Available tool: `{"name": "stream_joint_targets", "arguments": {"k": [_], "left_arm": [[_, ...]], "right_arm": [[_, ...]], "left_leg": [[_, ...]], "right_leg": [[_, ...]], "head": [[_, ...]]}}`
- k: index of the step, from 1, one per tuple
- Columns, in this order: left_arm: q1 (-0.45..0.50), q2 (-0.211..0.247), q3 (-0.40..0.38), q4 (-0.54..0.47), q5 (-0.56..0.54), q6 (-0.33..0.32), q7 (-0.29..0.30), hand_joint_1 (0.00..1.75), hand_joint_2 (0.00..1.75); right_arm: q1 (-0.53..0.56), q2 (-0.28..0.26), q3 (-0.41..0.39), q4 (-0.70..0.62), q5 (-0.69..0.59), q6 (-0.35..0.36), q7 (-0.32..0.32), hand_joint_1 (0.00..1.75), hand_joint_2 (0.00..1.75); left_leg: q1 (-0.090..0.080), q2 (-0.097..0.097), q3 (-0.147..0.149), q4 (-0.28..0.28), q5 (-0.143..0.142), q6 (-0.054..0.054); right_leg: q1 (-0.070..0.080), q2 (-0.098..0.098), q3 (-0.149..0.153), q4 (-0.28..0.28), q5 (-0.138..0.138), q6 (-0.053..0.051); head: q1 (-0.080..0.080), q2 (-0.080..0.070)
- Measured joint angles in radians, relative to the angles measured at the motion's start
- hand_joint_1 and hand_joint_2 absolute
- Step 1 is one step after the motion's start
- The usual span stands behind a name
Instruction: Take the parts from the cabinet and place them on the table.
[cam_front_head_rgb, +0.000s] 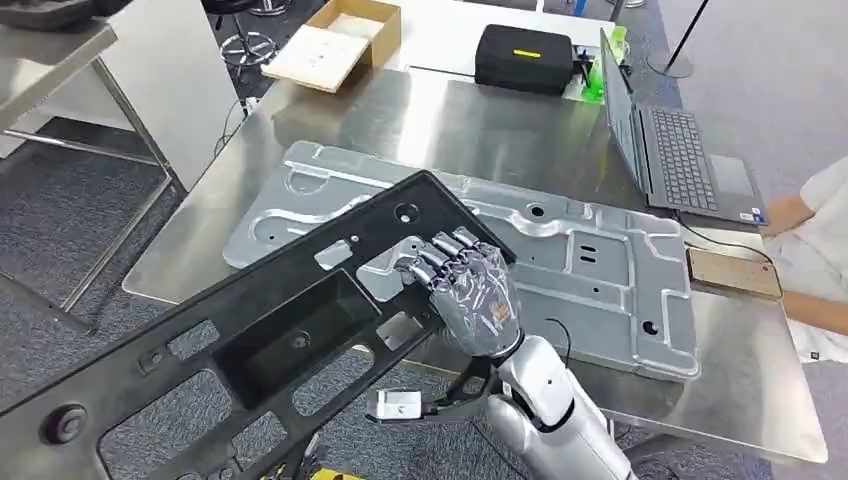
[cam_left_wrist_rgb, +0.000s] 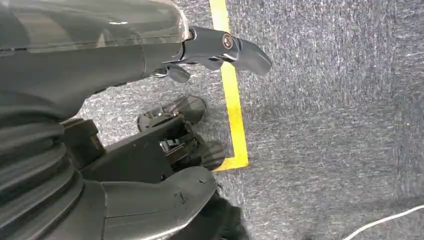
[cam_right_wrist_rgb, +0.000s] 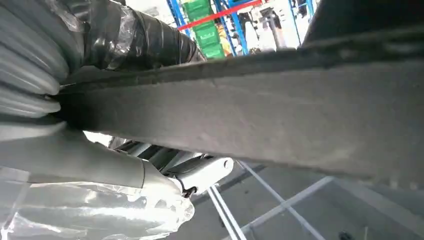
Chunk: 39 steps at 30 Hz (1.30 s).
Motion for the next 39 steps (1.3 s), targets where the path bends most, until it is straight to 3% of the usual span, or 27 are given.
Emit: {"name": "stream_joint_targets", "arguments": {"k": [1,2,3,4,6,7,10,11,12,13,14,16,17,18,19,21,23,26,28,31,32,33,34,36,37,38,39], "left_arm": [[0.002,0.0,0.0,0.0,0.0,0.0,0.0,0.0,1.75],[0.003,0.0,0.0,0.0,0.0,0.0,0.0,0.0,1.75],[0.003,0.0,0.0,0.0,0.0,0.0,0.0,0.0,1.75],[0.002,0.0,0.0,0.0,0.0,0.0,0.0,0.0,1.75],[0.002,0.0,0.0,0.0,0.0,-0.001,0.0,0.0,1.75],[0.002,0.0,0.0,0.0,0.0,-0.002,0.0,0.0,1.75],[0.0,0.0,0.0,0.0,0.001,-0.003,0.0,0.0,1.75],[0.0,0.0,0.0,0.0,0.001,-0.005,0.0,0.0,1.75],[0.0,0.0,0.0,0.0,0.001,-0.006,0.0,0.0,1.75],[0.0,0.0,0.0,0.0,0.002,-0.01,0.0,0.0,1.75],[-0.001,0.0,0.0,0.0,0.002,-0.013,0.0,0.0,1.75],[0.002,0.0,-0.001,0.0,0.002,-0.021,-0.001,0.0,1.75],[0.004,0.0,-0.001,0.0,0.003,-0.026,-0.002,0.0,1.75],[0.006,0.0,-0.001,0.0,0.003,-0.027,-0.003,0.0,1.75],[0.008,0.0,-0.001,0.0,0.004,-0.029,-0.004,0.0,1.75],[0.009,0.0,-0.001,0.0,0.006,-0.03,-0.005,0.0,1.75],[0.007,0.0,-0.001,0.0,0.007,-0.03,-0.006,0.0,1.75],[0.012,0.0,-0.005,0.0,0.006,-0.03,-0.008,0.0,1.75],[0.012,-0.002,-0.007,0.0,0.006,-0.031,-0.01,0.0,1.75],[0.009,-0.003,-0.01,0.0,0.006,-0.033,-0.013,0.0,1.75],[0.01,-0.003,-0.011,0.0,0.004,-0.033,-0.014,0.0,1.75],[0.011,-0.003,-0.013,0.0,0.002,-0.033,-0.015,0.0,1.75],[0.011,-0.003,-0.015,0.0,0.0,-0.033,-0.016,0.0,1.75],[0.011,-0.003,-0.02,0.0,-0.012,-0.025,-0.017,0.0,1.75],[0.011,-0.003,-0.024,0.0,-0.015,-0.021,-0.017,0.0,1.75],[0.01,-0.003,-0.027,0.0,-0.016,-0.018,-0.017,0.0,1.75],[0.009,-0.003,-0.029,0.0,-0.013,-0.018,-0.018,0.0,1.75]], "right_arm": [[0.001,-0.001,0.0,0.001,0.0,0.0,0.0,1.75,1.75],[0.002,-0.002,0.0,0.002,0.0,0.0,0.0,1.75,1.75],[0.002,-0.002,0.0,0.003,0.003,0.0,0.0,1.75,1.75],[0.001,-0.003,0.0,0.003,0.007,-0.001,0.0,1.75,1.75],[0.0,-0.003,0.0,0.003,0.016,-0.001,0.003,1.75,1.75],[-0.002,-0.003,0.0,0.003,0.032,-0.002,0.01,1.75,1.75],[-0.01,-0.002,-0.007,0.012,0.127,0.003,0.067,1.75,1.75],[-0.014,-0.002,-0.013,0.02,0.146,0.013,0.086,1.75,1.75],[-0.022,-0.002,-0.022,0.028,0.156,0.029,0.104,1.75,1.75],[-0.034,-0.004,-0.032,0.039,0.16,0.048,0.122,1.75,1.75],[-0.053,-0.005,-0.045,0.055,0.161,0.073,0.141,1.75,1.75],[-0.102,-0.019,-0.092,0.113,0.15,0.13,0.172,1.75,1.75],[-0.129,-0.033,-0.124,0.158,0.141,0.153,0.173,1.75,1.75],[-0.15,-0.048,-0.151,0.192,0.136,0.163,0.17,1.75,1.75],[-0.166,-0.058,-0.171,0.218,0.132,0.167,0.169,1.75,1.75],[-0.189,-0.071,-0.206,0.26,0.129,0.169,0.162,1.75,1.75],[-0.21,-0.078,-0.226,0.289,0.13,0.169,0.161,1.75,1.75],[-0.216,-0.09,-0.254,0.321,0.147,0.167,0.163,1.75,1.75],[-0.219,-0.101,-0.266,0.334,0.151,0.167,0.163,1.75,1.75],[-0.226,-0.112,-0.278,0.351,0.151,0.167,0.163,1.75,1.75],[-0.226,-0.113,-0.279,0.357,0.151,0.167,0.163,1.75,1.75],[-0.224,-0.116,-0.28,0.361,0.151,0.167,0.163,0.0,1.75],[-0.224,-0.119,-0.281,0.365,0.151,0.167,0.163,0.0,1.75],[-0.225,-0.122,-0.286,0.368,0.151,0.167,0.162,0.0,1.75],[-0.226,-0.122,-0.288,0.369,0.152,0.166,0.161,0.0,1.75],[-0.229,-0.122,-0.288,0.37,0.153,0.166,0.161,0.0,1.75],[-0.229,-0.122,-0.288,0.37,0.154,0.166,0.159,0.0,1.75]], "left_leg": [[0.0,0.002,0.0,0.0,0.0,0.0],[0.0,0.003,0.0,0.0,0.0,0.0],[0.0,0.003,0.0,0.0,-0.001,0.0],[0.0,0.003,0.001,0.0,-0.001,-0.002],[0.0,0.003,0.005,0.0,-0.004,-0.006],[-0.003,0.003,0.004,0.002,-0.006,-0.011],[-0.006,0.005,0.004,-0.002,-0.005,-0.033],[-0.006,0.006,0.007,-0.004,-0.004,-0.039],[-0.001,0.006,0.002,0.004,-0.014,-0.044],[-0.002,0.005,-0.009,0.032,-0.034,-0.046],[-0.001,0.004,-0.039,0.096,-0.071,-0.047],[-0.001,0.004,-0.116,0.258,-0.138,-0.049],[-0.001,0.004,-0.142,0.306,-0.146,-0.05],[-0.001,0.004,-0.144,0.304,-0.129,-0.049],[-0.001,0.004,-0.124,0.259,-0.094,-0.047],[-0.001,0.004,-0.045,0.092,-0.006,-0.04],[-0.006,0.0,-0.013,0.014,-0.007,-0.032],[-0.01,-0.003,-0.016,0.017,-0.003,-0.021],[-0.002,-0.003,-0.007,0.0,0.006,-0.007],[-0.002,0.0,-0.007,-0.001,0.005,0.001],[-0.002,0.001,-0.008,0.0,0.004,0.002],[-0.002,0.001,-0.007,0.0,0.004,0.002],[-0.001,0.0,-0.006,0.0,0.003,0.0],[0.0,-0.002,0.0,0.001,-0.002,-0.004],[0.0,-0.003,0.002,0.002,-0.005,-0.009],[-0.008,-0.003,-0.002,0.005,-0.007,-0.016],[-0.007,-0.003,-0.003,0.003,-0.005,-0.021]], "right_leg": [[-0.003,0.0,-0.034,0.065,-0.021,0.004],[-0.005,-0.001,-0.052,0.098,-0.021,0.006],[-0.007,-0.004,-0.047,0.082,0.0,0.007],[-0.009,-0.005,-0.021,0.027,0.039,0.007],[-0.011,-0.011,0.069,-0.148,0.123,0.001],[-0.008,-0.015,0.092,-0.197,0.115,-0.004],[0.003,-0.008,0.089,-0.203,0.114,-0.02],[0.003,-0.007,0.09,-0.207,0.116,-0.026],[-0.008,-0.008,0.097,-0.217,0.123,-0.036],[-0.005,-0.007,0.098,-0.22,0.124,-0.04],[-0.004,-0.008,0.096,-0.219,0.125,-0.049],[0.0,-0.008,0.095,-0.219,0.124,-0.05],[0.001,-0.008,0.095,-0.218,0.124,-0.05],[0.002,-0.009,0.095,-0.216,0.124,-0.05],[0.002,-0.008,0.095,-0.214,0.124,-0.049],[0.002,-0.005,0.095,-0.207,0.119,-0.045],[0.009,0.001,0.083,-0.194,0.115,-0.036],[0.006,-0.001,0.086,-0.204,0.12,-0.02],[0.002,-0.003,0.077,-0.183,0.1,-0.01],[-0.003,-0.004,-0.024,0.021,0.004,0.003],[-0.005,-0.005,-0.056,0.077,-0.01,0.006],[-0.008,-0.005,-0.068,0.092,0.0,0.007],[-0.011,-0.005,-0.056,0.056,0.035,0.008],[-0.015,-0.009,0.025,-0.112,0.13,0.008],[-0.015,-0.013,0.057,-0.187,0.149,0.005],[-0.005,-0.013,0.068,-0.205,0.135,0.001],[-0.005,-0.01,0.066,-0.203,0.137,-0.004]], "head": [[0.0,0.0],[0.0,0.0],[0.0,0.0],[0.0,0.0],[0.0,0.0],[0.0,0.0],[-0.001,0.0],[0.0,0.0],[-0.001,0.0],[0.0,0.0],[-0.002,0.0],[-0.001,0.0],[-0.002,0.0],[-0.001,0.0],[-0.001,0.0],[-0.001,0.0],[-0.001,0.0],[-0.001,0.0],[0.0,0.0],[-0.001,0.0],[0.0,0.0],[-0.001,0.0],[0.0,0.0],[0.0,0.0],[0.0,0.0],[0.0,0.0],[-0.001,0.0]]}}
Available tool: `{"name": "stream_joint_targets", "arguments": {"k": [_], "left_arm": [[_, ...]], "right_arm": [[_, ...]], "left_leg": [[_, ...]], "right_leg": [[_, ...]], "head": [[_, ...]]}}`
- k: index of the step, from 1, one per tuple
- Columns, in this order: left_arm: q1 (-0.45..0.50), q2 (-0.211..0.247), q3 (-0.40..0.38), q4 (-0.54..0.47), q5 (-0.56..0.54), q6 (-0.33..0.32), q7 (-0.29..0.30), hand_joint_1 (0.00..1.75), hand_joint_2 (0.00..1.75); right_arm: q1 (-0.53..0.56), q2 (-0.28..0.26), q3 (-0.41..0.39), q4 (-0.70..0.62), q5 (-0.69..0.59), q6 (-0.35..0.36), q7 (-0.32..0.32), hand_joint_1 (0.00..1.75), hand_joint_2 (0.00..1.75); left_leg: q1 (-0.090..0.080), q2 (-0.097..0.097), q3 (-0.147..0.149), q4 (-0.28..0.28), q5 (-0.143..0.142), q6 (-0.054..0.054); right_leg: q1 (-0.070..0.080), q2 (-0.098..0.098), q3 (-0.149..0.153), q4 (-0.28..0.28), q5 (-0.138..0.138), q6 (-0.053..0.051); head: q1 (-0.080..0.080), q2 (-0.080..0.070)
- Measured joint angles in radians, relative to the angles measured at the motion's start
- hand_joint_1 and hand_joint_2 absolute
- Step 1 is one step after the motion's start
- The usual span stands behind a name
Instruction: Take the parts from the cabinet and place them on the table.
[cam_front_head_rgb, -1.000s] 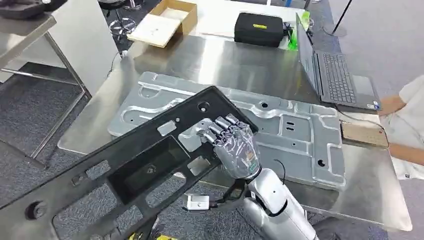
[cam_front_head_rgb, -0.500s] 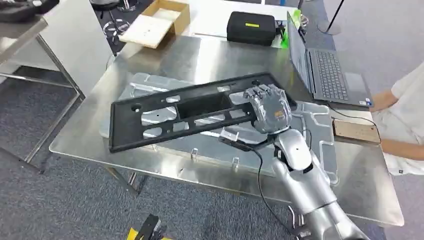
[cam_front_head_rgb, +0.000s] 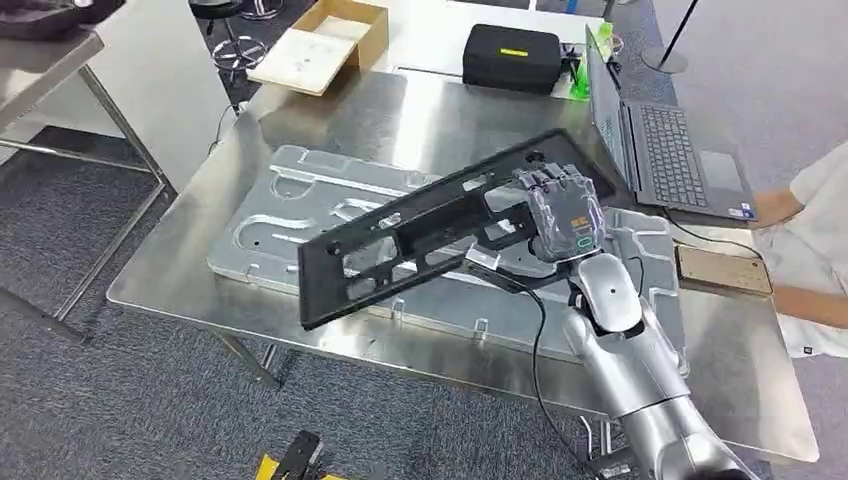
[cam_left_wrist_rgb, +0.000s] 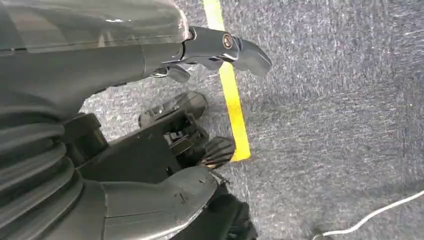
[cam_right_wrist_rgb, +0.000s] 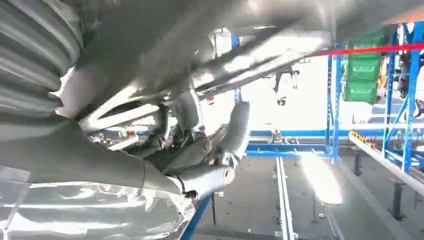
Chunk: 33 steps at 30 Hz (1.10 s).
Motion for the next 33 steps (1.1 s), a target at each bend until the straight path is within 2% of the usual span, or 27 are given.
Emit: {"name": "stream_joint_targets", "arguments": {"k": [2,3,4,5,7,8,9,10,11,12,13,14,17,18,19,20,22,23,24,25,26,28,29,30,33], "left_arm": [[0.0,0.0,0.0,0.0,0.006,0.0,-0.003,0.0,1.75],[0.0,0.0,0.0,0.0,0.008,0.0,-0.003,0.0,1.75],[0.0,0.0,0.0,0.0,0.01,0.0,-0.004,0.0,0.0],[0.0,0.0,0.0,0.0,0.01,0.0,-0.004,0.0,0.0],[0.0,0.0,0.0,0.0,0.011,0.0,-0.004,0.0,0.0],[0.001,0.0,0.0,0.0,0.011,0.0,-0.004,0.0,0.0],[0.003,0.0,0.0,0.0,0.012,0.0,-0.004,0.0,0.0],[0.004,0.0,0.0,0.0,0.012,0.0,-0.004,0.0,0.0],[0.004,0.0,0.0,0.0,0.013,0.0,-0.004,0.0,0.0],[0.002,0.0,0.0,0.0,0.013,0.0,-0.004,0.0,0.0],[0.0,0.0,0.0,0.0,0.013,0.0,-0.004,0.0,0.0],[-0.002,0.001,0.0,0.0,0.014,0.0,-0.004,0.0,0.0],[-0.002,0.001,0.0,0.0,0.015,0.001,-0.004,0.0,0.0],[-0.002,0.0,0.0,0.0,0.015,0.002,-0.004,0.0,0.0],[-0.003,-0.001,0.0,0.0,0.015,0.003,-0.004,0.0,0.0],[-0.005,-0.002,0.0,0.0,0.016,0.003,-0.005,0.0,0.0],[-0.007,-0.002,0.0,0.0,0.016,0.003,-0.005,0.0,0.0],[-0.005,-0.002,0.0,0.0,0.016,0.003,-0.004,0.0,0.0],[-0.004,-0.002,0.0,0.0,0.017,0.003,-0.004,0.0,0.0],[-0.003,-0.002,0.0,0.0,0.018,0.003,-0.004,0.0,0.0],[-0.003,-0.002,0.0,0.0,0.02,0.003,-0.004,0.0,0.0],[-0.004,-0.003,0.0,0.0,0.021,0.003,-0.004,0.0,0.0],[-0.003,-0.003,0.0,0.0,0.021,0.003,-0.004,0.0,0.0],[-0.004,-0.002,0.0,0.0,0.021,0.005,-0.004,0.0,0.0],[-0.004,-0.002,0.0,0.0,0.021,0.006,-0.004,0.0,0.0]], "right_arm": [[0.002,-0.001,-0.002,0.002,0.0,-0.003,-0.003,0.0,1.75],[0.004,-0.003,-0.006,0.002,0.0,-0.004,-0.003,0.0,1.75],[0.003,-0.003,-0.007,0.002,0.0,-0.005,-0.003,0.0,1.75],[0.002,-0.003,-0.007,0.002,0.0,-0.006,-0.003,0.0,1.75],[0.004,-0.003,-0.007,0.002,0.0,-0.006,-0.003,0.0,1.75],[0.005,-0.003,-0.007,0.003,0.0,-0.006,-0.003,0.0,1.75],[0.006,-0.003,-0.007,0.006,0.0,-0.006,-0.003,0.0,1.75],[0.007,-0.003,-0.007,0.007,0.0,-0.006,-0.003,0.0,1.75],[0.007,-0.003,-0.007,0.007,0.002,-0.006,-0.003,0.0,1.75],[0.007,-0.003,-0.007,0.007,0.003,-0.007,-0.003,0.0,1.75],[0.007,-0.003,-0.008,0.007,0.005,-0.007,-0.003,0.0,1.75],[0.006,-0.003,-0.009,0.007,0.006,-0.007,-0.003,0.0,1.75],[0.005,-0.004,-0.011,0.007,0.007,-0.008,-0.004,0.0,1.75],[0.004,-0.004,-0.011,0.006,0.003,-0.008,-0.004,0.0,1.75],[0.004,-0.005,-0.015,0.006,-0.01,-0.006,-0.004,0.0,1.75],[0.0,-0.005,-0.018,0.006,-0.021,-0.001,-0.004,0.0,1.75],[-0.002,-0.005,-0.023,0.007,-0.031,0.006,-0.004,0.0,1.75],[0.001,-0.005,-0.025,0.008,-0.032,0.007,-0.004,0.0,1.75],[0.003,-0.005,-0.025,0.01,-0.037,0.01,-0.004,0.0,1.75],[0.003,-0.005,-0.026,0.01,-0.062,0.025,-0.005,0.0,1.75],[0.003,-0.005,-0.029,0.01,-0.096,0.042,-0.007,0.0,1.75],[-0.001,-0.004,-0.043,0.01,-0.168,0.066,-0.01,0.0,1.75],[-0.006,-0.004,-0.049,0.01,-0.189,0.07,-0.01,0.0,1.75],[-0.008,-0.003,-0.055,0.01,-0.199,0.072,-0.01,0.0,1.75],[-0.008,-0.003,-0.072,0.011,-0.24,0.071,-0.018,0.0,1.75]], "left_leg": [[0.0,0.001,0.004,-0.004,0.0,-0.012],[0.001,0.001,0.005,-0.003,-0.005,-0.019],[0.004,0.001,0.001,0.014,-0.018,-0.023],[0.004,0.001,-0.019,0.059,-0.049,-0.024],[0.004,0.001,-0.093,0.215,-0.122,-0.026],[0.004,0.001,-0.128,0.281,-0.141,-0.026],[0.003,0.001,-0.145,0.311,-0.14,-0.026],[0.003,0.001,-0.137,0.289,-0.113,-0.024],[0.003,0.001,-0.111,0.23,-0.072,-0.02],[0.002,0.001,-0.069,0.137,-0.021,-0.014],[0.001,0.0,-0.03,0.053,0.015,-0.006],[-0.005,0.0,-0.015,0.024,-0.002,-0.002],[-0.011,-0.001,-0.014,0.015,0.002,0.004],[-0.003,-0.001,-0.01,0.004,0.009,0.013],[0.003,0.002,-0.003,-0.006,0.016,0.018],[0.003,0.002,-0.002,-0.011,0.018,0.024],[0.003,0.002,-0.003,-0.011,0.019,0.026],[0.003,0.002,-0.003,-0.01,0.019,0.026],[0.003,0.002,-0.004,-0.01,0.019,0.026],[0.003,0.002,-0.003,-0.009,0.019,0.026],[0.003,0.002,-0.003,-0.008,0.019,0.025],[0.005,0.001,-0.002,-0.004,0.015,0.019],[0.002,0.001,-0.004,-0.002,0.014,0.012],[-0.002,0.0,-0.006,0.0,0.014,0.005],[-0.002,0.0,-0.002,-0.009,0.018,-0.013]], "right_leg": [[0.003,0.003,-0.001,0.001,-0.003,-0.009],[-0.005,0.003,0.003,-0.005,0.0,-0.02],[-0.006,0.002,0.007,-0.009,0.001,-0.025],[-0.005,0.002,0.008,-0.009,0.0,-0.034],[0.0,0.002,0.009,-0.008,-0.001,-0.04],[0.002,0.002,0.009,-0.007,-0.002,-0.041],[0.004,0.003,0.009,-0.006,-0.003,-0.042],[0.006,0.004,0.01,-0.004,-0.003,-0.043],[0.007,0.006,0.01,-0.002,-0.005,-0.043],[0.008,0.006,0.011,0.001,-0.007,-0.042],[0.009,0.007,0.011,0.004,-0.009,-0.04],[0.016,0.007,0.007,0.009,-0.012,-0.035],[0.009,0.008,0.006,0.003,-0.006,-0.02],[0.014,0.008,0.008,0.001,-0.005,-0.013],[0.008,0.008,0.008,0.008,-0.013,-0.01],[0.009,0.005,-0.004,0.037,-0.038,-0.004],[0.004,0.005,-0.068,0.177,-0.113,0.004],[0.001,0.005,-0.103,0.25,-0.14,0.009],[-0.001,0.005,-0.123,0.289,-0.144,0.012],[-0.004,0.004,-0.118,0.277,-0.125,0.014],[-0.007,0.003,-0.092,0.224,-0.09,0.015],[-0.011,-0.002,0.004,0.045,-0.009,0.013],[-0.008,-0.003,0.026,-0.001,-0.023,0.008],[-0.001,0.001,0.023,-0.006,-0.013,0.0],[0.002,0.003,0.021,-0.005,-0.012,-0.014]], "head": [[0.0,0.0],[0.0,0.0],[0.0,0.0],[0.0,0.0],[0.0,0.0],[0.0,0.0],[0.0,0.0],[0.0,0.0],[0.0,0.0],[0.0,0.0],[0.0,0.0],[0.0,0.0],[0.0,0.0],[0.0,0.0],[0.0,0.0],[0.002,0.0],[0.002,0.0],[0.001,0.0],[0.001,0.0],[0.001,0.0],[0.001,0.0],[0.001,0.0],[0.001,0.0],[0.0,0.0],[0.001,0.0]]}}
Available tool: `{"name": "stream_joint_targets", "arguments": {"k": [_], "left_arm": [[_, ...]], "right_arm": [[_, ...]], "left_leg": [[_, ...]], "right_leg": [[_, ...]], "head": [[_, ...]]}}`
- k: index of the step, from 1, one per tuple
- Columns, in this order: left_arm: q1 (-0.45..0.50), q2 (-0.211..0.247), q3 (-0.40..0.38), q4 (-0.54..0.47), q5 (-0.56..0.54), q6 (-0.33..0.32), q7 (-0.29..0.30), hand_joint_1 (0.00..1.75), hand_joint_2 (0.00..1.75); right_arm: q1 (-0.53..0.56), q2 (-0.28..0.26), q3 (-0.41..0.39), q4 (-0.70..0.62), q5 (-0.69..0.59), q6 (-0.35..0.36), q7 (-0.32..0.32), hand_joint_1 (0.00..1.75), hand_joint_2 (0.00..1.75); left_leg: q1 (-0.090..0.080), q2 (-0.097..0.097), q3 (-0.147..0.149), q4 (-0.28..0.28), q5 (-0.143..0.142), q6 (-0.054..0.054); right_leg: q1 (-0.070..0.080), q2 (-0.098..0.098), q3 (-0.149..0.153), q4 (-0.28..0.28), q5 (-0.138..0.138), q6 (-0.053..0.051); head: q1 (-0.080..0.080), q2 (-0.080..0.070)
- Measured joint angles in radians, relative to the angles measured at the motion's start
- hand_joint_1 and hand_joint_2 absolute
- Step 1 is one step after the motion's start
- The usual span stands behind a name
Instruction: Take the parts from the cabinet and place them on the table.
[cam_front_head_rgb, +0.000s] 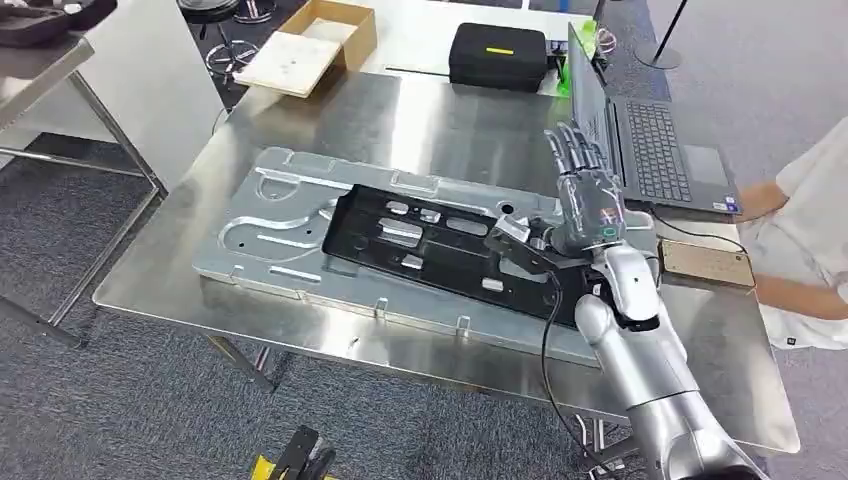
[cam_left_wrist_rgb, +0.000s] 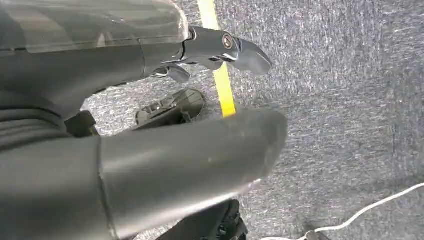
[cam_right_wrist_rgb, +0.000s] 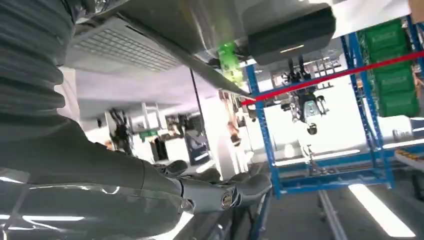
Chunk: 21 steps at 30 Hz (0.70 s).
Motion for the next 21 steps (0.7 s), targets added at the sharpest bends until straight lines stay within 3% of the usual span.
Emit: {"name": "stream_joint_targets", "arguments": {"k": [1,2,3,5,6,7,8,10,11,12,14,15,16,17,20,21], "left_arm": [[0.0,0.0,0.0,0.0,0.0,0.0,0.0,0.0,0.0],[0.001,0.0,0.0,0.0,0.0,0.0,0.0,0.0,0.0],[0.0,0.0,0.0,0.0,0.0,0.002,0.0,0.0,0.0],[0.002,0.0,0.0,0.0,0.0,0.003,0.001,0.0,0.0],[0.003,0.0,0.0,0.0,0.0,0.004,0.002,0.0,0.0],[0.005,0.0,0.0,0.0,0.0,0.006,0.003,0.0,0.0],[0.007,0.0,0.0,0.0,-0.001,0.006,0.004,0.0,0.0],[0.006,0.001,-0.001,0.0,-0.002,0.007,0.005,0.0,0.0],[0.005,0.002,-0.001,0.0,-0.002,0.008,0.005,0.0,0.0],[0.003,0.002,-0.002,0.0,-0.002,0.008,0.005,0.0,0.0],[0.005,0.003,-0.003,0.0,-0.006,0.009,0.008,0.0,0.0],[0.006,0.003,-0.004,0.0,-0.006,0.009,0.008,0.0,0.0],[0.006,0.002,-0.005,0.0,-0.006,0.01,0.009,0.0,0.0],[0.005,0.002,-0.006,0.0,-0.007,0.01,0.009,0.0,0.0],[0.003,0.001,-0.011,0.0,-0.008,0.01,0.011,0.0,0.0],[0.005,0.001,-0.011,0.0,-0.008,0.01,0.011,0.0,0.0]], "right_arm": [[0.0,0.002,-0.003,-0.002,-0.006,-0.005,-0.008,0.0,1.75],[0.0,0.002,-0.006,-0.004,-0.009,-0.015,-0.017,0.0,0.0],[0.001,0.004,-0.009,-0.007,-0.012,-0.024,-0.025,0.0,0.0],[0.011,0.01,-0.009,-0.015,-0.012,-0.038,-0.053,0.0,0.0],[0.023,0.011,-0.009,-0.03,-0.007,-0.043,-0.071,0.0,0.0],[0.035,0.014,-0.008,-0.048,-0.002,-0.047,-0.087,0.0,0.0],[0.046,0.021,-0.001,-0.073,-0.002,-0.05,-0.109,0.0,0.0],[0.065,0.036,0.023,-0.132,0.002,-0.053,-0.129,0.0,0.0],[0.074,0.045,0.041,-0.168,0.003,-0.056,-0.139,0.0,0.0],[0.082,0.051,0.064,-0.204,0.003,-0.063,-0.15,0.0,0.0],[0.097,0.059,0.128,-0.276,0.012,-0.077,-0.171,0.0,0.0],[0.103,0.063,0.16,-0.308,0.029,-0.083,-0.175,0.0,0.0],[0.107,0.067,0.196,-0.35,0.058,-0.09,-0.172,0.0,0.0],[0.111,0.067,0.221,-0.376,0.085,-0.097,-0.167,0.0,0.0],[0.115,0.069,0.306,-0.429,0.167,-0.123,-0.155,0.0,0.0],[0.122,0.069,0.335,-0.44,0.179,-0.126,-0.151,0.0,0.0]], "left_leg": [[0.002,0.0,-0.005,0.005,-0.007,-0.005],[0.003,0.0,-0.012,0.032,-0.028,-0.009],[0.004,0.0,-0.041,0.098,-0.071,-0.01],[0.003,0.0,-0.114,0.261,-0.144,-0.014],[0.004,0.0,-0.139,0.313,-0.156,-0.015],[0.003,0.0,-0.142,0.317,-0.145,-0.014],[0.003,0.0,-0.119,0.27,-0.111,-0.011],[0.002,0.0,-0.034,0.096,-0.024,0.0],[-0.002,0.0,-0.004,0.024,-0.013,0.009],[-0.004,0.0,0.008,0.008,-0.019,0.008],[-0.008,-0.001,0.005,0.011,-0.018,0.012],[-0.01,-0.002,0.005,0.01,-0.016,0.015],[0.003,-0.001,0.011,-0.006,-0.007,0.025],[0.003,-0.001,0.014,-0.012,-0.004,0.029],[0.004,-0.006,0.014,-0.013,-0.002,0.035],[0.004,-0.009,0.014,-0.013,-0.002,0.035]], "right_leg": [[-0.011,-0.001,0.004,-0.008,0.006,-0.01],[-0.009,-0.002,0.006,-0.011,0.007,-0.016],[-0.008,-0.003,0.005,-0.011,0.007,-0.025],[-0.004,-0.003,0.005,-0.01,0.005,-0.028],[-0.001,-0.003,0.005,-0.009,0.005,-0.029],[0.001,-0.003,0.005,-0.008,0.004,-0.029],[0.002,-0.002,0.005,-0.007,0.003,-0.03],[0.004,0.003,0.007,-0.003,0.0,-0.028],[0.003,0.003,0.006,-0.001,-0.001,-0.027],[0.011,0.004,0.002,0.005,-0.004,-0.021],[0.006,0.004,0.002,0.001,-0.002,-0.012],[0.005,0.004,0.004,-0.002,0.0,-0.007],[0.01,0.004,0.002,-0.001,-0.004,0.0],[0.006,0.003,-0.002,0.017,-0.02,0.003],[0.0,0.002,-0.091,0.214,-0.13,0.016],[-0.002,0.001,-0.12,0.275,-0.147,0.02]], "head": [[-0.001,0.0],[0.0,0.0],[-0.001,0.0],[-0.001,0.0],[-0.001,0.0],[-0.001,0.0],[-0.001,0.0],[-0.001,0.0],[-0.001,0.0],[-0.001,0.0],[-0.001,0.0],[-0.001,0.0],[-0.001,0.0],[0.0,0.0],[0.0,0.0],[0.0,0.0]]}}
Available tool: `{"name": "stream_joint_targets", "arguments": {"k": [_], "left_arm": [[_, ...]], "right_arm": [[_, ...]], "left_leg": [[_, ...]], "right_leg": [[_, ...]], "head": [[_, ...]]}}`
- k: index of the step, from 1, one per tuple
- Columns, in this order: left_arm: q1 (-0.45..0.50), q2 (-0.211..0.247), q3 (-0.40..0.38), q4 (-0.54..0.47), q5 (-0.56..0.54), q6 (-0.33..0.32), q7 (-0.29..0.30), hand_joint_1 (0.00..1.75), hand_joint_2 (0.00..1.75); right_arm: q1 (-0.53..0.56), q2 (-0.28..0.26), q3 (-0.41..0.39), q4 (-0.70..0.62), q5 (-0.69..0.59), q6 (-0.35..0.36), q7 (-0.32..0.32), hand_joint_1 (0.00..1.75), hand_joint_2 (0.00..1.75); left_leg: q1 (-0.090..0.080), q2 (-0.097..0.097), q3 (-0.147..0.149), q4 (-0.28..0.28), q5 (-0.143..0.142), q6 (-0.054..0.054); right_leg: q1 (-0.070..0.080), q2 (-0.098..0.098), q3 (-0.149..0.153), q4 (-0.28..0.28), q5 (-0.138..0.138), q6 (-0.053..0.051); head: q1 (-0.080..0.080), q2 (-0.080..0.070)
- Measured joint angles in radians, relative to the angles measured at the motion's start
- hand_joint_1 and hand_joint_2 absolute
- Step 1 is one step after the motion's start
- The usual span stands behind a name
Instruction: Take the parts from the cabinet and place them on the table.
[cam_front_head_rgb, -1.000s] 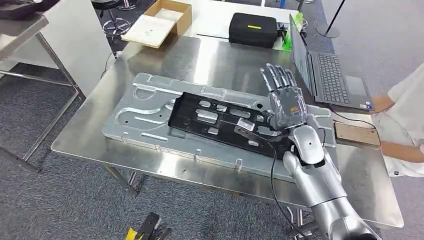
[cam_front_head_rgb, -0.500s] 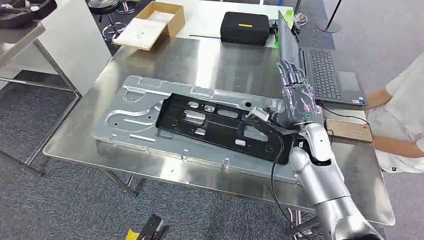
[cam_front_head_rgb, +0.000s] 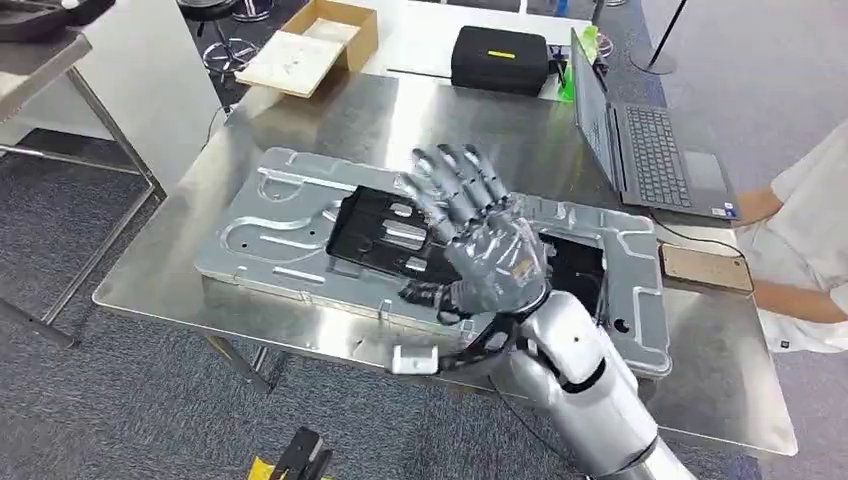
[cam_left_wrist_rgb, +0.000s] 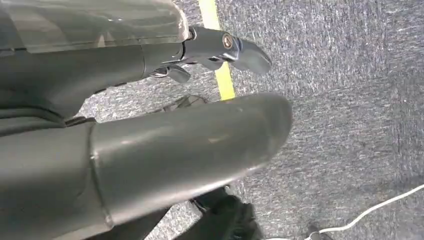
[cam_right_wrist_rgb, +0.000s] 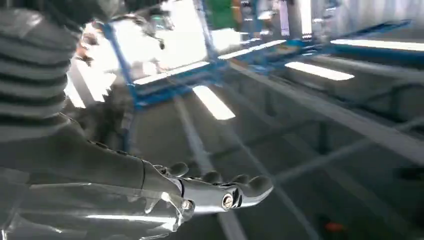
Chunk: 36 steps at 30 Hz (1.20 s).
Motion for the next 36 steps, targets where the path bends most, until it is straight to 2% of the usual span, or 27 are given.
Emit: {"name": "stream_joint_targets", "arguments": {"k": [1,2,4,5,6,9,10,12,13,15,16,17,19,20,21,22,25,26,27,28,30,31,32,33,34,35,36], "left_arm": [[0.002,0.0,-0.001,0.0,0.0,0.0,0.0,0.0,0.0],[0.003,0.0,-0.001,0.0,0.0,0.001,0.001,0.0,0.0],[0.002,0.0,-0.003,0.0,-0.001,0.002,0.002,0.0,0.0],[0.002,-0.001,-0.004,0.0,-0.001,0.002,0.002,0.0,0.0],[0.001,-0.002,-0.006,0.0,-0.001,0.003,0.002,0.0,0.0],[0.003,-0.001,-0.007,0.0,-0.003,0.006,0.002,0.0,0.0],[0.004,-0.001,-0.007,0.0,-0.003,0.008,0.002,0.0,0.0],[0.004,0.001,-0.008,0.0,-0.005,0.008,0.003,0.0,0.0],[0.002,0.002,-0.008,0.0,-0.008,0.008,0.003,0.0,0.0],[0.002,0.002,-0.008,0.0,-0.008,0.008,0.003,0.0,0.0],[0.004,0.002,-0.008,0.0,-0.008,0.008,0.003,0.0,0.0],[0.006,0.003,-0.008,0.0,-0.008,0.008,0.004,0.0,0.0],[0.006,0.005,-0.008,0.0,-0.008,0.008,0.005,0.0,0.0],[0.004,0.006,-0.008,0.0,-0.008,0.008,0.005,0.0,0.0],[0.001,0.006,-0.008,0.0,-0.008,0.008,0.006,0.0,0.0],[-0.001,0.006,-0.008,0.0,-0.008,0.008,0.006,0.0,0.0],[0.003,0.006,-0.008,0.0,-0.008,0.008,0.006,0.0,0.0],[0.005,0.005,-0.008,0.0,-0.008,0.008,0.006,0.0,0.0],[0.004,0.005,-0.008,0.0,-0.007,0.008,0.006,0.0,0.0],[0.001,0.005,-0.008,0.0,-0.006,0.008,0.006,0.0,0.0],[-0.001,0.004,-0.008,0.0,-0.006,0.008,0.007,0.0,0.0],[0.0,0.004,-0.008,0.0,-0.005,0.008,0.007,0.0,0.0],[0.002,0.004,-0.008,0.0,-0.003,0.008,0.008,0.0,0.0],[0.003,0.004,-0.008,0.0,-0.001,0.008,0.008,0.0,0.0],[0.003,0.003,-0.008,0.0,0.0,0.008,0.008,0.0,0.0],[0.003,0.0,-0.008,0.0,0.0,0.008,0.008,0.0,0.0],[0.004,0.0,-0.008,0.0,0.001,0.008,0.008,0.0,0.0]], "right_arm": [[0.007,0.0,0.018,-0.007,0.006,-0.002,0.002,0.0,0.0],[0.011,0.0,0.03,-0.014,0.008,-0.004,0.005,0.0,0.0],[0.01,0.002,0.043,-0.027,0.013,-0.012,0.013,0.0,0.0],[0.009,0.002,0.049,-0.033,0.013,-0.014,0.017,0.0,0.0],[0.009,0.003,0.055,-0.037,0.012,-0.017,0.02,0.0,0.0],[0.008,0.003,0.064,-0.041,0.011,-0.022,0.028,0.0,0.0],[0.006,0.003,0.067,-0.042,0.008,-0.024,0.029,0.0,0.0],[0.0,0.005,0.074,-0.045,0.003,-0.028,0.034,0.0,0.0],[-0.002,0.005,0.076,-0.045,0.003,-0.029,0.035,0.0,0.0],[0.0,0.005,0.079,-0.045,0.002,-0.029,0.036,0.0,0.0],[0.0,0.005,0.08,-0.045,0.002,-0.029,0.036,0.0,0.0],[0.0,0.005,0.081,-0.045,0.002,-0.029,0.036,0.0,0.0],[-0.003,0.005,0.081,-0.045,0.0,-0.029,0.037,0.0,0.0],[-0.005,0.005,0.081,-0.045,0.0,-0.029,0.037,0.0,0.0],[-0.006,0.005,0.081,-0.045,0.0,-0.029,0.037,0.0,0.0],[-0.009,0.005,0.081,-0.045,-0.001,-0.029,0.038,0.0,0.0],[-0.015,0.005,0.082,-0.046,-0.001,-0.029,0.038,0.0,0.0],[-0.019,0.005,0.082,-0.046,-0.001,-0.029,0.038,0.0,0.0],[-0.021,0.006,0.083,-0.047,-0.001,-0.029,0.038,0.0,0.0],[-0.023,0.006,0.083,-0.047,-0.003,-0.029,0.038,0.0,0.0],[-0.022,0.004,0.084,-0.044,-0.003,-0.027,0.038,0.0,0.0],[-0.022,0.004,0.084,-0.044,-0.003,-0.027,0.038,0.0,0.0],[-0.022,0.004,0.085,-0.044,-0.005,-0.026,0.038,0.0,0.0],[-0.024,0.004,0.086,-0.044,-0.006,-0.024,0.038,0.0,0.0],[-0.027,0.004,0.087,-0.044,-0.006,-0.024,0.038,0.0,0.0],[-0.031,0.004,0.088,-0.044,-0.007,-0.024,0.038,0.0,0.0],[-0.034,0.004,0.088,-0.044,-0.009,-0.024,0.038,0.0,0.0]], "left_leg": [[0.0,-0.007,0.0,0.001,0.0,0.0],[0.001,-0.016,0.0,0.002,0.0,-0.001],[0.001,-0.035,0.001,0.007,-0.002,-0.005],[0.002,-0.043,0.0,0.01,-0.004,-0.009],[-0.003,-0.05,-0.006,0.014,-0.004,-0.017],[0.003,-0.071,-0.009,0.005,0.003,-0.038],[0.003,-0.078,-0.012,0.003,0.004,-0.046],[0.002,-0.02,-0.031,0.056,-0.034,-0.05],[0.003,-0.009,-0.065,0.127,-0.075,-0.051],[0.004,-0.004,-0.14,0.285,-0.142,-0.055],[0.004,-0.004,-0.154,0.316,-0.141,-0.056],[0.004,-0.001,-0.144,0.298,-0.12,-0.057],[0.004,0.016,-0.07,0.154,-0.039,-0.054],[0.002,0.053,-0.02,0.06,-0.001,-0.047],[-0.009,0.09,-0.007,0.026,-0.018,-0.045],[-0.009,0.077,-0.008,0.023,-0.011,-0.035],[-0.01,0.044,-0.014,0.019,-0.007,-0.021],[-0.001,0.033,-0.008,0.01,-0.001,-0.012],[-0.001,0.023,-0.009,0.008,0.002,-0.007],[0.0,0.016,-0.011,0.007,0.004,-0.003],[0.0,-0.007,-0.013,0.008,0.005,-0.001],[-0.001,-0.019,-0.013,0.009,0.005,-0.001],[0.0,-0.033,-0.013,0.011,0.005,-0.001],[0.0,-0.046,-0.013,0.012,0.005,-0.001],[0.0,-0.062,-0.012,0.014,0.004,-0.003],[0.0,-0.075,-0.012,0.016,0.004,-0.005],[0.003,-0.084,-0.015,0.016,0.004,-0.007]], "right_leg": [[-0.002,0.0,-0.008,0.016,0.006,0.001],[-0.004,0.0,0.007,-0.015,0.034,0.002],[-0.009,0.009,0.092,-0.173,0.119,-0.001],[-0.01,0.038,0.134,-0.253,0.142,-0.005],[-0.007,0.058,0.144,-0.274,0.125,-0.008],[0.001,0.034,0.141,-0.274,0.129,-0.022],[-0.005,0.025,0.145,-0.284,0.135,-0.031],[-0.007,0.006,0.152,-0.296,0.14,-0.043],[-0.004,-0.006,0.151,-0.296,0.139,-0.051],[0.001,-0.03,0.151,-0.295,0.136,-0.055],[0.002,-0.042,0.151,-0.294,0.135,-0.056],[0.002,-0.053,0.152,-0.292,0.133,-0.056],[0.002,-0.073,0.153,-0.285,0.127,-0.052],[0.003,-0.082,0.156,-0.28,0.121,-0.047],[0.012,-0.09,0.155,-0.276,0.117,-0.042],[0.014,-0.097,0.154,-0.274,0.115,-0.038],[0.016,-0.129,0.161,-0.278,0.114,-0.026],[0.009,-0.114,0.159,-0.27,0.103,-0.017],[0.005,-0.062,0.149,-0.239,0.078,-0.012],[0.004,-0.032,0.121,-0.178,0.041,-0.009],[0.001,-0.012,0.046,-0.024,-0.024,-0.004],[0.001,-0.01,0.022,0.02,-0.031,-0.003],[0.001,-0.009,0.019,0.016,-0.01,-0.003],[0.0,-0.008,0.037,-0.03,0.028,-0.005],[-0.002,0.0,0.076,-0.117,0.082,-0.008],[-0.003,0.026,0.115,-0.204,0.126,-0.012],[-0.006,0.076,0.137,-0.256,0.128,-0.019]], "head": [[0.0,0.0],[0.0,0.0],[0.0,0.0],[0.0,0.0],[0.0,0.0],[0.0,0.0],[-0.001,0.0],[-0.003,0.0],[-0.003,0.0],[-0.003,0.0],[-0.003,0.0],[-0.003,0.0],[-0.003,0.0],[-0.003,0.0],[-0.003,0.0],[-0.002,0.0],[-0.003,0.0],[-0.002,0.0],[-0.002,0.0],[-0.002,0.0],[-0.002,0.0],[-0.002,0.0],[-0.002,0.0],[-0.002,0.0],[-0.002,0.0],[-0.002,0.0],[-0.002,0.0]]}}
